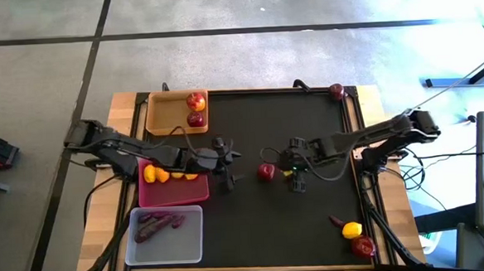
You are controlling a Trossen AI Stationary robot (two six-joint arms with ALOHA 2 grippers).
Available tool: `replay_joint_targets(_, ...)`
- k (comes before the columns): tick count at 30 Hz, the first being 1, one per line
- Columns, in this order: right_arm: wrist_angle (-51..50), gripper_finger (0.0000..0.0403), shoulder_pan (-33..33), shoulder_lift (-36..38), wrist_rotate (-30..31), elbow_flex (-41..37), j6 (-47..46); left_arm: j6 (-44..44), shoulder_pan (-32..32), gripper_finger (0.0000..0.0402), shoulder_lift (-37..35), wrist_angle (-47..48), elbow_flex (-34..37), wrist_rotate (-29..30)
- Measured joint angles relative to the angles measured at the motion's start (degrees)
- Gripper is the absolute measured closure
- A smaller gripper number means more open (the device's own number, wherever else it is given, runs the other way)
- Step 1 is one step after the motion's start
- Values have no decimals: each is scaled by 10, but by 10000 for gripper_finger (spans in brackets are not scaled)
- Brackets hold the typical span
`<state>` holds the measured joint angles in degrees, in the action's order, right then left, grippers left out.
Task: Sort produce into baskets
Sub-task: Put the middle apple into the orange bin
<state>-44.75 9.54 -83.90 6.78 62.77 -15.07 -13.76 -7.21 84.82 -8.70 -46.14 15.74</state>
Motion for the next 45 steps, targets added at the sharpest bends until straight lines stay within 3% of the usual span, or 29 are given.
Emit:
replay_joint_targets(11, 18, 111, 105, 24, 133, -59, -85, 73, 73, 23, 155, -43, -102, -140)
replay_joint_targets(19, 14, 111, 135, 24, 162, -90, -143, 103, 83, 23, 239, -45, -161, -143)
replay_joint_targets(29, 17, 111, 135, 24, 168, -100, -151, 95, 88, 23, 265, -50, -164, -173)
replay_joint_targets(34, 17, 111, 134, 24, 168, -100, -161, 97, 97, 25, 291, -83, -164, -216)
replay_joint_targets(37, 17, 111, 133, 24, 169, -100, -162, 94, 102, 46, 298, -85, -163, -224)
replay_joint_targets(43, 21, 111, 133, 24, 187, -100, -163, 98, 103, 137, 298, -91, -163, -224)
replay_joint_targets(45, 22, 111, 133, 24, 191, -100, -163, 101, 103, 140, 298, -91, -163, -224)
